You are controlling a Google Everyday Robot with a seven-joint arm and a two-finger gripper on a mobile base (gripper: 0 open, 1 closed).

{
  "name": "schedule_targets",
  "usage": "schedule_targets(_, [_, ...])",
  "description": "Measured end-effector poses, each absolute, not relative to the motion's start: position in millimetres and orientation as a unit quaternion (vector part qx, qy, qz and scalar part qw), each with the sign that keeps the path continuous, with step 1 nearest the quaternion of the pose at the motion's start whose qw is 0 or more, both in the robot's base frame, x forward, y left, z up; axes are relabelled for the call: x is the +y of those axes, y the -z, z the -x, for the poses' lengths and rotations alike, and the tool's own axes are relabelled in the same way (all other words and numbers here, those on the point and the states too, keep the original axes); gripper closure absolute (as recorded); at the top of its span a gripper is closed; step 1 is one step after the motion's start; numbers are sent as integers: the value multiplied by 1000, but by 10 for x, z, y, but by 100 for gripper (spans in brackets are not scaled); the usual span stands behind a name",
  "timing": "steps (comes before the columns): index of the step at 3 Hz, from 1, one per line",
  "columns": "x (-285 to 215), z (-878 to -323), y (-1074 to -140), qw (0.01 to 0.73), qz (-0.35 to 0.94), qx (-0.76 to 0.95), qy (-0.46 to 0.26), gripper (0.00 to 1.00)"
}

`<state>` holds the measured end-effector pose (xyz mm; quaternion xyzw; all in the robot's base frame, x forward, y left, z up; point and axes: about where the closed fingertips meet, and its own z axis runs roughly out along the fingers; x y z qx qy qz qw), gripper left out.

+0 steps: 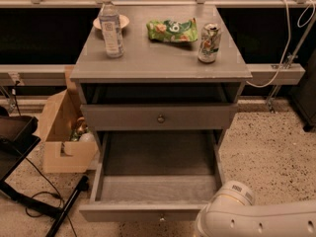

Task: Close middle drawer

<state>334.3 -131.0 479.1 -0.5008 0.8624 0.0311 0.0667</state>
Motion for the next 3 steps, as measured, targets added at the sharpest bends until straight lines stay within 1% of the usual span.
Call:
schedule_targets(2, [-848,-3631,-3885,108,532,833,-106,100])
schedule_targets(3, [-719,-3777,-3463,125,544,820,-125,100])
